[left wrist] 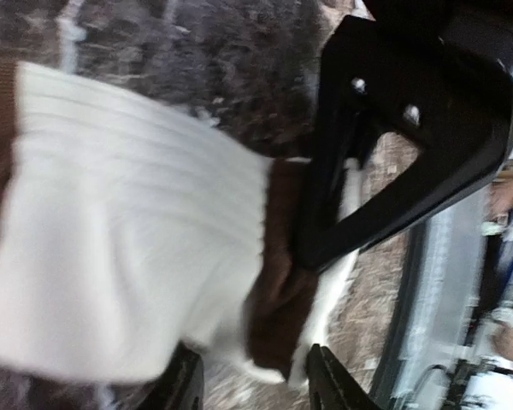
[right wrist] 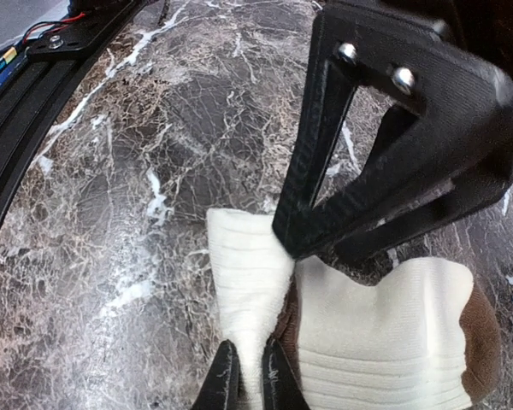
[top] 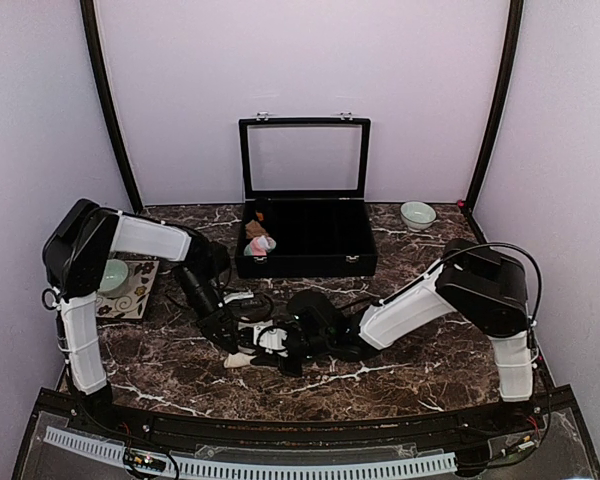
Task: Roll the socks
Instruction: Roll the sock at the center of the board.
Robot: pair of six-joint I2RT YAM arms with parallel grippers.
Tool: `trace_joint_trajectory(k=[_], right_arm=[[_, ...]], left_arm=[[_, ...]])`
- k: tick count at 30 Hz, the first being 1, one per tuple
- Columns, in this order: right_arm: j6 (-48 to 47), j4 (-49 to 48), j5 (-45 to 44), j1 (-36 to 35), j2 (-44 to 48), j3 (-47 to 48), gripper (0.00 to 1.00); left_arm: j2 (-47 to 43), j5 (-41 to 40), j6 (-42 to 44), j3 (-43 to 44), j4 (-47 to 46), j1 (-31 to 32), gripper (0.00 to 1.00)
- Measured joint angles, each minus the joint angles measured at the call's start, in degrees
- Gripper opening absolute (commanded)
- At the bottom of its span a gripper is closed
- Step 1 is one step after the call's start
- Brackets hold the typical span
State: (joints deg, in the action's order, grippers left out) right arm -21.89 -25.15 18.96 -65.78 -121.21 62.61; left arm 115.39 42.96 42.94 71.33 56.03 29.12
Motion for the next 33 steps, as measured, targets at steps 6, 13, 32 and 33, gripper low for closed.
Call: trace_joint_trajectory(k=[6, 13, 32, 33], right_arm=[[7.4, -2.0, 2.8, 1.5, -0.8, -0.9, 0.00], [17.4, -3.0, 7.2, 3.4, -2.4, 0.0, 0.00], [30.7, -0.3, 11.8, 6.1, -4.0, 2.3, 0.00], [30.9, -0.3, 11.9, 6.1, -4.1, 2.3, 0.00]], left_arm=[[-16.6, -11.6, -1.8, -10.9, -11.8, -0.5, 0.46], [-36.1, -11.9, 0.3, -20.9, -19.7, -0.8, 0.41], [-26.7, -15.6, 6.7, -23.9, -31.9, 11.1, 0.33], [-26.4, -16.0, 6.9, -23.9, -32.5, 11.2, 0.33]])
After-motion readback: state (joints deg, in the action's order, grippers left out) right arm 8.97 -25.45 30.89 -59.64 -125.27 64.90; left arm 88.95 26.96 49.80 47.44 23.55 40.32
